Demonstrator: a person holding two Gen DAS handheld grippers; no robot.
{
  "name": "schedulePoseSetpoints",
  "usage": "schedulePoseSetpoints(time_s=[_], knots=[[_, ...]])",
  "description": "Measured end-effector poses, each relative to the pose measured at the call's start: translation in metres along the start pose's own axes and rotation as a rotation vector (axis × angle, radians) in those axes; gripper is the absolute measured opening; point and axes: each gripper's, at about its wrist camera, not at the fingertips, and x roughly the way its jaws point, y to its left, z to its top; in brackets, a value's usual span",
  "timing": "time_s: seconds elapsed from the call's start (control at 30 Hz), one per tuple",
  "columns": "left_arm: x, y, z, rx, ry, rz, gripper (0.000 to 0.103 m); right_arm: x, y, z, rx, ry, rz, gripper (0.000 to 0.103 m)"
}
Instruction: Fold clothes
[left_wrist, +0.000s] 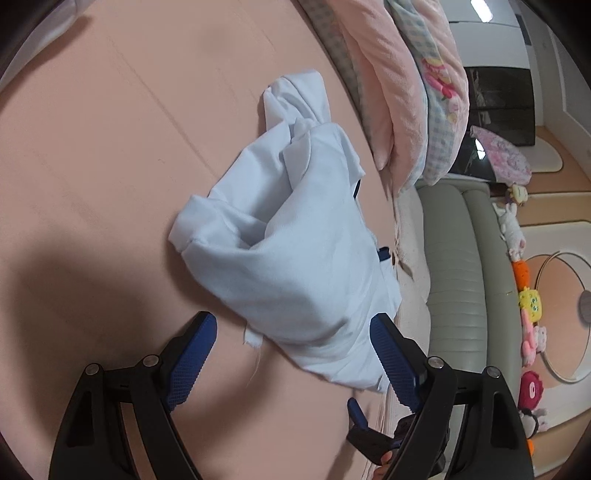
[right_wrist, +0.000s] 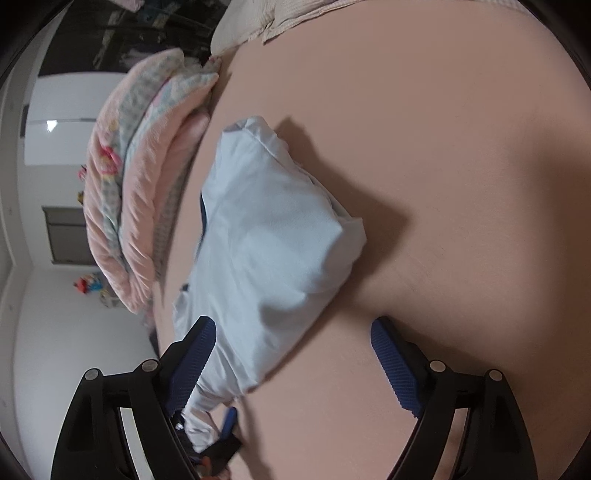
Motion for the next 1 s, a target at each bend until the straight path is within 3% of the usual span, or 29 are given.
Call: schedulePoseSetpoints(time_s=[0.2, 0.8, 0.9, 1.0], knots=[[0.010, -0.005, 0.008, 0.020, -0.004, -0.039, 0.085, 0.015, 0.002, 0.013, 0.014, 0.006, 0.061, 0.086], [0.025, -0.008, 0.026, -0.005, -0.005, -0.023, 0.085, 0.055, 0.025, 0.041, 0.019, 0.019, 0.056, 0.087], [0.026, -0.008, 0.027, -0.006, -0.004, -0.016, 0.085, 0.055, 0.026, 0.039, 0.009, 0.012, 0.033, 0.085], [0.025, -0.006, 0.028, -0.015, 0.005, -0.020, 0.085, 0.055, 0.028, 0.034, -0.033, -0.008, -0.016, 0.075]])
